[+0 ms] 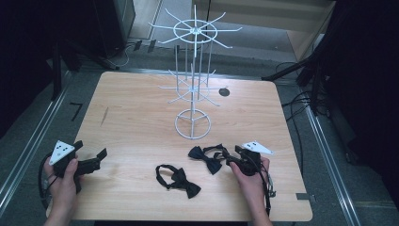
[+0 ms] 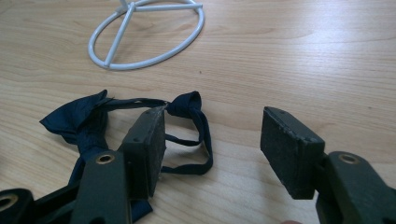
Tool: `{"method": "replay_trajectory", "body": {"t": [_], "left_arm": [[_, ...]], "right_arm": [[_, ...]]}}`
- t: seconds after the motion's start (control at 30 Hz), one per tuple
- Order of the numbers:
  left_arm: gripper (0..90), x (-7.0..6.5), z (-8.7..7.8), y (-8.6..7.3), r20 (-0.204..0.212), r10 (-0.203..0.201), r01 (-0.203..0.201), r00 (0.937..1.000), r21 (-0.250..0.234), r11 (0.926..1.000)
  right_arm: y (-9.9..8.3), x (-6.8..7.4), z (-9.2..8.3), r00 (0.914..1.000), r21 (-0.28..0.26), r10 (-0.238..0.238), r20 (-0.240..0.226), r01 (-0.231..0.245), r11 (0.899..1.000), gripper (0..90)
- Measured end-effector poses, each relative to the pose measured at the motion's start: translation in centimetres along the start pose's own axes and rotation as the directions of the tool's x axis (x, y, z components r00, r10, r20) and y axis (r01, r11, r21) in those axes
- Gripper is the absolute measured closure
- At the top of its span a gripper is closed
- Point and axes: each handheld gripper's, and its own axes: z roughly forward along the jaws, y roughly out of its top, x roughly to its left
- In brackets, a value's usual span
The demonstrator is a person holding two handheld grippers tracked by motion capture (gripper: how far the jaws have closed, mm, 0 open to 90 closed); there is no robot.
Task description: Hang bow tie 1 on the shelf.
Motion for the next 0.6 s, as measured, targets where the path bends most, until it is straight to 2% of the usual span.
{"method": "replay_trajectory", "body": {"t": [0.2,0.33,0.37,0.5,0.57,0.6], "left_arm": [[0.0,0.0,0.0,0.0,0.0,0.001,-0.001,1.0,0.001,1.0],[0.0,0.0,0.0,0.0,0.0,0.0,0.0,1.0,0.0,1.0],[0.0,0.0,0.0,0.0,0.0,0.0,0.0,1.0,0.001,1.0],[0.0,0.0,0.0,0.0,0.0,-0.002,0.002,1.0,0.0,1.0],[0.0,0.0,0.0,0.0,-0.001,0.0,0.0,1.0,0.0,1.0],[0.0,0.0,0.0,0.0,-0.001,0.0,0.0,1.0,0.0,1.0]], "right_arm": [[0.3,0.3,0.6,0.9999,-0.008,0.011,0.006,-0.011,1.0,44.8],[0.3,0.3,1.0,0.9994,0.022,0.025,0.024,-0.026,0.999,49.5],[0.2,0.4,1.2,0.9994,0.041,0.013,0.032,-0.014,0.999,52.2],[0.1,0.7,1.2,0.9988,0.064,-0.022,0.044,0.019,0.998,55.7],[0.0,0.8,1.3,0.9978,0.089,-0.041,0.053,0.036,0.995,66.7],[0.0,0.8,1.3,0.9978,0.089,-0.041,0.053,0.036,0.995,66.7]]}}
